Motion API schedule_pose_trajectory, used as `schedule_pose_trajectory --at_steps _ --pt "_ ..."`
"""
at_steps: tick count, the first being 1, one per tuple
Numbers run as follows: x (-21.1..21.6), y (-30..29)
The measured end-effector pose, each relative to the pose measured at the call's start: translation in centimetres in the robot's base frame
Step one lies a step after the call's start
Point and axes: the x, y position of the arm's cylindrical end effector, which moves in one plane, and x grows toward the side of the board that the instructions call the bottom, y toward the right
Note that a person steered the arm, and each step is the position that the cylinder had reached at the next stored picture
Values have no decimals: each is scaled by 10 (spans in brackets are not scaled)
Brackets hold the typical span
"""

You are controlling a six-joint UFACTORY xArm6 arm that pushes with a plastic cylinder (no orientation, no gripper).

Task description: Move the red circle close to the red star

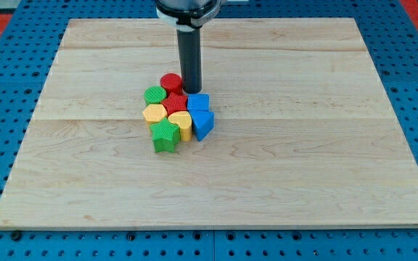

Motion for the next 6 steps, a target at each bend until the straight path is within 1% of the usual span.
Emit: schedule_pose_trajectory --at_steps 1,2,4,5,6 --pt "-33 -19" --pt "-34 -42" --pt "-3 -20" --pt "1 -17" --pt "1 11"
